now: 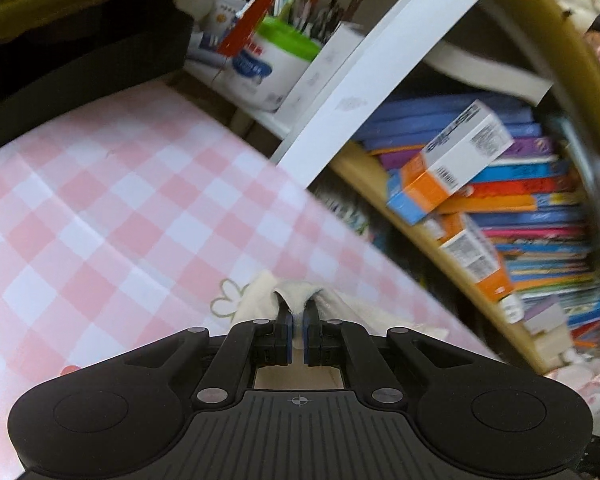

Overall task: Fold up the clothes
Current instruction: 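Lift the hem with both grippers and fold it over toward the collar, then open both grippers and smooth the folded shirt flat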

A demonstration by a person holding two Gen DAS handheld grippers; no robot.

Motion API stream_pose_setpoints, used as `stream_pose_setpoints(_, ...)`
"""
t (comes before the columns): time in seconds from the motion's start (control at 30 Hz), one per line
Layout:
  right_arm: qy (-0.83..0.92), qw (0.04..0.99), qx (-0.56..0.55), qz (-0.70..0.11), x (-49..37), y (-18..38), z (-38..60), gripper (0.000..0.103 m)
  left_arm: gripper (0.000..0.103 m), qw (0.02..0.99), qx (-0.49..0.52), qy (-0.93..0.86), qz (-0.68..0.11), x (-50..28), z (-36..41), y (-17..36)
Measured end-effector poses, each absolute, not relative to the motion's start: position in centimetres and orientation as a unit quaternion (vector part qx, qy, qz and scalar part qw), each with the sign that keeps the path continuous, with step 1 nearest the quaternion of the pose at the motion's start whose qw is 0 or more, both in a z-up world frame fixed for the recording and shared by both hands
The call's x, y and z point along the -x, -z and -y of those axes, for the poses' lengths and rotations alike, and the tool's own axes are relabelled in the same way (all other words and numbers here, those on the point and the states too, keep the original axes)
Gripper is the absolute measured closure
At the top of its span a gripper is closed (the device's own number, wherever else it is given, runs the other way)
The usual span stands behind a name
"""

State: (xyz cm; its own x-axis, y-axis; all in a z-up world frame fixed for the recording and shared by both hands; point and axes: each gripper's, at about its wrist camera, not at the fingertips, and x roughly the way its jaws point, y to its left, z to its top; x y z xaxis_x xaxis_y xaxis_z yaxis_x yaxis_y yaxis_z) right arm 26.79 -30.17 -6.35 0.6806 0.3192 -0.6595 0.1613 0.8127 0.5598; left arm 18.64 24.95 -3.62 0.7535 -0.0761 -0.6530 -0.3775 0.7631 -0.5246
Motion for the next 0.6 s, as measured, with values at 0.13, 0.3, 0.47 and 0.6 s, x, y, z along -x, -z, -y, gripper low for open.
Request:
stream_pose_setpoints(0.13,-0.036,0.872,-0.275,-0.404,-27.1,6.8,29.6,0.058,0.084,0.892,0.278,-0.064,-0.350,-18.2,-21.5,3.5)
stream_pose_setpoints(0.3,-0.028,0.895,-0.271,-0.354,-23.5,3.1,28.7,0.019,0.063,0.913,0.195,-0.020,-0.357,-17.3,-16.0,3.2)
stream_pose_setpoints(0.47,-0.090,0.929,-0.110,-0.341,-20.6,1.4,22.6,0.010,0.065,0.926,0.112,0.024,-0.361,-16.4,-10.4,3.0)
stream_pose_setpoints(0.6,-0.125,0.928,-0.026,-0.350,-19.5,2.7,17.8,0.000,0.071,0.930,0.044,0.059,-0.361,-15.6,-6.0,2.8)
